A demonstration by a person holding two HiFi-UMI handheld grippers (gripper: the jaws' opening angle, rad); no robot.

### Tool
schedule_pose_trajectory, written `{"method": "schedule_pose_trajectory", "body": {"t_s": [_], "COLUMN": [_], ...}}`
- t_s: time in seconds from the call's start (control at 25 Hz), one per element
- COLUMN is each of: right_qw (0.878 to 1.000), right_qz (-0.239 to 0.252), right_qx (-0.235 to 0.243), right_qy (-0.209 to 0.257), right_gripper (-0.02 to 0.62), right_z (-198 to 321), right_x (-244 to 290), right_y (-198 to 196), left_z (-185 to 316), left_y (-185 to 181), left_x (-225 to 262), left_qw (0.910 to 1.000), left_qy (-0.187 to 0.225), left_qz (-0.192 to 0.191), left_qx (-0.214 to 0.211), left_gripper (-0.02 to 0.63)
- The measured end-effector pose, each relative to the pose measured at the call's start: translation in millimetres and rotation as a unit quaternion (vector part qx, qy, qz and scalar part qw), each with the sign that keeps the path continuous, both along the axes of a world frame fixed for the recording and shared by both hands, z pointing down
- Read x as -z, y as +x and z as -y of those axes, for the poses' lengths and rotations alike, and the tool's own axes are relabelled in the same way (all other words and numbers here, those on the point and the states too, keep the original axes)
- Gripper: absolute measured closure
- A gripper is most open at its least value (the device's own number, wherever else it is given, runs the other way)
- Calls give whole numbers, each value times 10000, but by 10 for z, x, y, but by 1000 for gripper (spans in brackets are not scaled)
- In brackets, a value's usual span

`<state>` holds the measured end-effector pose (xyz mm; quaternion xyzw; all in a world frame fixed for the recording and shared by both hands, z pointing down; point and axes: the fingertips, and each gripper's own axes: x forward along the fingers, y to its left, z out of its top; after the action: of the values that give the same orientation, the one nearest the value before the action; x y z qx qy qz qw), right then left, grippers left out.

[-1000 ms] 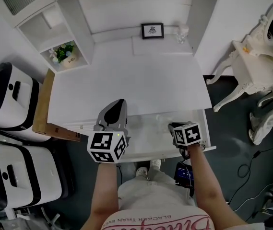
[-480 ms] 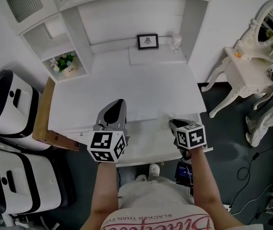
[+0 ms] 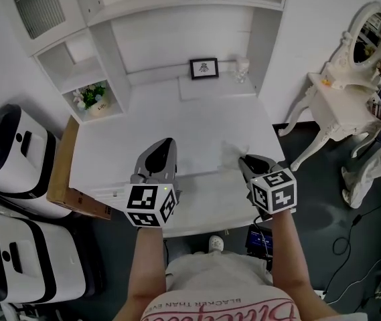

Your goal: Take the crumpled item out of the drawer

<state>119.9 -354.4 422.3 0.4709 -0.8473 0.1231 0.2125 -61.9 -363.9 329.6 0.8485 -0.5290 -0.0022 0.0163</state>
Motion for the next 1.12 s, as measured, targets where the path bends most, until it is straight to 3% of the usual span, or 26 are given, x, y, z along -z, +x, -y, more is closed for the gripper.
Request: {"method": "schedule_pose_trajectory", "body": {"t_s": [0.2,0.56,1.12], "right_qw": [9963,9759,9479], "right_qz": [-163,-211,-298], "right_qx": [-44,-325,-347], "right_qy": [839,2147,3153], "right_gripper": [549,551,551], "right_z": [-26,-96,-141], "right_x": [413,1185,1999], "right_y": [-25,12,-96], "left_z": [-40,-46,-75], "left_y": [1,16,-45], "left_x": [146,493,1092], "left_qw": [9996,9964,9903], "left_qy": [250,749,1360], "left_qz": [139,391,289], "left_qx": [-28,-47,-72], "left_gripper": [597,597,597]}}
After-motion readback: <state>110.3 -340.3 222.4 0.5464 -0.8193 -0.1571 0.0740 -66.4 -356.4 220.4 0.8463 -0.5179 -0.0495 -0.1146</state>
